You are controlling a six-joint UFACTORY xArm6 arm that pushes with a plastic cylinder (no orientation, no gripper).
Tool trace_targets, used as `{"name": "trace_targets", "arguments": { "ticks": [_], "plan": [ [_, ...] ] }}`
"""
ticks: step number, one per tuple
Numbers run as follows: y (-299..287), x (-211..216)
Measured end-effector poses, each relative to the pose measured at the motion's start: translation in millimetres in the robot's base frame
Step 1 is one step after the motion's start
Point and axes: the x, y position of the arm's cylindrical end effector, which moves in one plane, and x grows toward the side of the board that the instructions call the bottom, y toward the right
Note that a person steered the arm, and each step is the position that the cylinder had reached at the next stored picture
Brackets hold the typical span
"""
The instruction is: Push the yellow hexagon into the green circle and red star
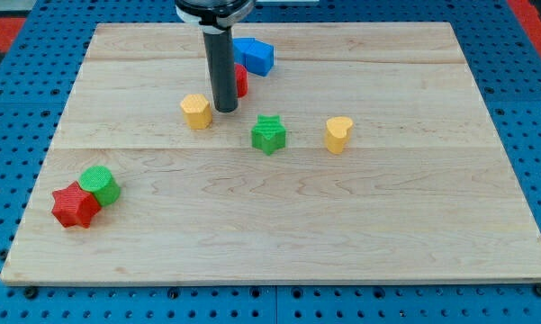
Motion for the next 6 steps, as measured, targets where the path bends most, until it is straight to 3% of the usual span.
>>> {"name": "trace_targets", "arguments": {
  "ticks": [1,2,3,4,5,6],
  "plan": [
    [-67.7,11.9],
    [-103.1,65.6],
    [-106.6,19.8],
    [-153.6,36.2],
    [-131.8,79.0],
    [-114.1,59.6]
  ]
}}
